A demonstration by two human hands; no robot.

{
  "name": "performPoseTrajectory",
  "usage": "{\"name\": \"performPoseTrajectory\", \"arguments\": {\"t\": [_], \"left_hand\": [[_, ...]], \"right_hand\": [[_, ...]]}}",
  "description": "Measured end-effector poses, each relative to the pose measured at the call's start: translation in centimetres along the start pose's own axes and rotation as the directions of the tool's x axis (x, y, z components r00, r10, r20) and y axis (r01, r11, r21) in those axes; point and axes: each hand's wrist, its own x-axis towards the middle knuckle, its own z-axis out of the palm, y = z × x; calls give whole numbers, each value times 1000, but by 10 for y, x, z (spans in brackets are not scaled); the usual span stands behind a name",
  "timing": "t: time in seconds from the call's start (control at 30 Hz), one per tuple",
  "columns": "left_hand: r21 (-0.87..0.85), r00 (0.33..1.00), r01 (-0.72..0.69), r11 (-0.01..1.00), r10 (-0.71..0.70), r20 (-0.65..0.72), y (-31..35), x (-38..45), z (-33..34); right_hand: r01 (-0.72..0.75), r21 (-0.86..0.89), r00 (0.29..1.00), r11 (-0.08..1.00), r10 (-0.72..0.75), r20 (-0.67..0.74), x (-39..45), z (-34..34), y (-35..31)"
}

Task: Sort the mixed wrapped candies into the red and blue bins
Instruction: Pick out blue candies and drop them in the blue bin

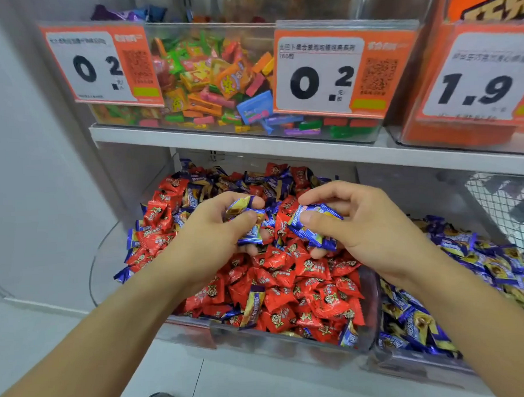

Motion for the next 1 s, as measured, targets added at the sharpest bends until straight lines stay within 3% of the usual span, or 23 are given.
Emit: {"name": "performPoseTrajectory", "arguments": {"t": [0.1,0.27,0.5,0.63,0.73,0.83,1.0], "left_hand": [[137,1000,21,990,-20,-11,-2,2,2],[290,1000,25,957,-24,-7,0,3,5],[438,990,-64,897,112,-84,1,-8,-13],[460,987,-68,885,126,-96,-1,-13,-16],[422,971,-103,901,184,-155,-1,-13,-13],[372,952,-112,922,207,-225,2,-14,-7],[326,896,-165,931,280,-344,8,-15,10]], "right_hand": [[8,-137,1000,991,-6,14,-4,-1,-1],[111,-346,971,932,-28,239,-13,10,-3],[177,-365,897,914,2,441,-9,30,7],[383,-542,849,748,-53,526,-5,36,11],[433,-545,841,719,-105,530,-3,41,8],[432,-502,876,749,-215,433,-2,32,-1],[277,-445,953,851,-184,242,-7,-9,-13]]}}
